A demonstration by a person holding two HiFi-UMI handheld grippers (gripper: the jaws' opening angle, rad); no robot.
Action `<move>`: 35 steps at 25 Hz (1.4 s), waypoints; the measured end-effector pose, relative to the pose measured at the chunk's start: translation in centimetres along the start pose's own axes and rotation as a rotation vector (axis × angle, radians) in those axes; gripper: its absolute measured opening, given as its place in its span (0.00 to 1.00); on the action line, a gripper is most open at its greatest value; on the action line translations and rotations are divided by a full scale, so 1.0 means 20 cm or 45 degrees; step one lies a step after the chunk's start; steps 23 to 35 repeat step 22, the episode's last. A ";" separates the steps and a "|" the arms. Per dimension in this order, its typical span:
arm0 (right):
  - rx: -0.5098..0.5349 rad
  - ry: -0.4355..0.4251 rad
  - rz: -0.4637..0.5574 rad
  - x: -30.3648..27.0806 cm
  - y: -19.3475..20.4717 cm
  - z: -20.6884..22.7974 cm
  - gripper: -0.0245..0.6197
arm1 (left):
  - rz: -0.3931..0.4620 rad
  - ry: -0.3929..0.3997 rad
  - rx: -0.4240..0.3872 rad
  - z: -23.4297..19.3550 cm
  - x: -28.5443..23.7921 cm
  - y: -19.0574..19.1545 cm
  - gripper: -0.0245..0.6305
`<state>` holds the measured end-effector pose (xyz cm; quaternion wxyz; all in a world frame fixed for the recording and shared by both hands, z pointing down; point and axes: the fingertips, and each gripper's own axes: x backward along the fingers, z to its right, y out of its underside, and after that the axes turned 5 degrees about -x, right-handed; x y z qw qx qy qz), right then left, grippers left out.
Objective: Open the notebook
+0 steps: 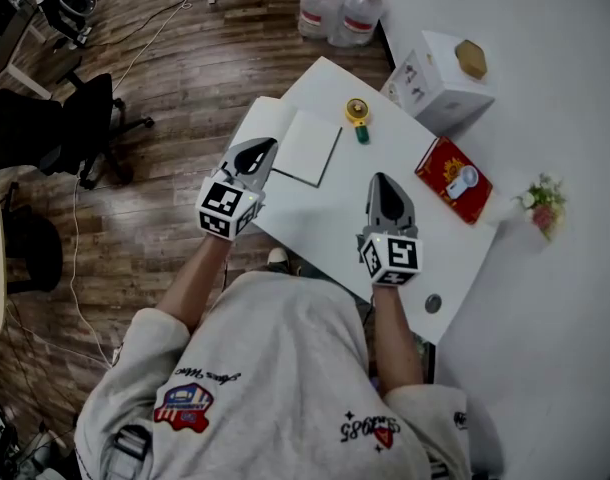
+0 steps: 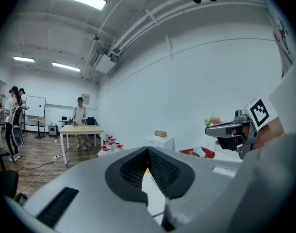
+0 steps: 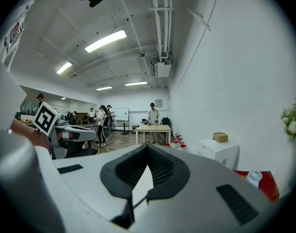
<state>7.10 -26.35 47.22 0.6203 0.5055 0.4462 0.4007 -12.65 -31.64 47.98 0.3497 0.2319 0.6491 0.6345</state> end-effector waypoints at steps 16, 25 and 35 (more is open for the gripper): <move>-0.005 0.055 -0.030 0.10 0.04 0.09 0.02 | -0.030 0.060 0.014 0.10 -0.07 0.05 0.04; -0.013 0.058 -0.035 0.11 0.06 0.10 0.02 | -0.033 0.057 0.020 0.11 -0.07 0.06 0.04; -0.013 0.058 -0.035 0.11 0.06 0.10 0.02 | -0.033 0.057 0.020 0.11 -0.07 0.06 0.04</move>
